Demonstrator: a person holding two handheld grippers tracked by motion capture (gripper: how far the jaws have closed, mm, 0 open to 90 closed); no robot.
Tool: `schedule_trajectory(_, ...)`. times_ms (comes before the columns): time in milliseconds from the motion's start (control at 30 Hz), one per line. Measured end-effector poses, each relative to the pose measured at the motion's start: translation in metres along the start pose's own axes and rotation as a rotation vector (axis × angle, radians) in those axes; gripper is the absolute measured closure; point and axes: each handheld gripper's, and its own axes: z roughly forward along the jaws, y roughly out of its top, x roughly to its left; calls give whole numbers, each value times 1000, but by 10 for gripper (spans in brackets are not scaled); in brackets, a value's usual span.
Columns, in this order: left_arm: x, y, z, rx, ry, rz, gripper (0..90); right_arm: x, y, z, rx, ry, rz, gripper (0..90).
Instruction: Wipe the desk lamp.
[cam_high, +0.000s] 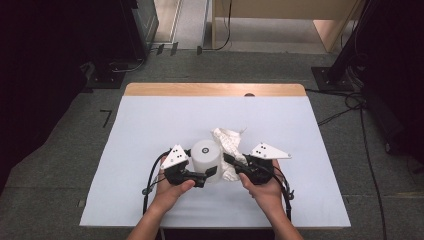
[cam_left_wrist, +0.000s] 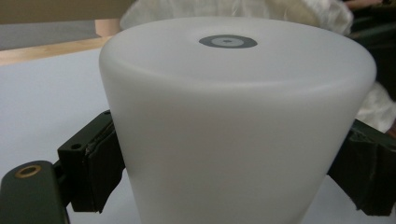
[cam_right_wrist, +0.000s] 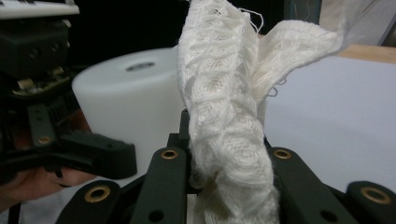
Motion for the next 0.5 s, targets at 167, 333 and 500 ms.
schedule_trajectory(167,0,-1,0,8,9,5,84,2,0,-1,-11,1,1,767)
schedule_trajectory(333,5,3,-7,-27,9,-24,85,0,-9,8,32,2,3,766)
schedule_trajectory(500,8,6,-13,-43,20,-23,84,0,-21,17,71,7,20,765)
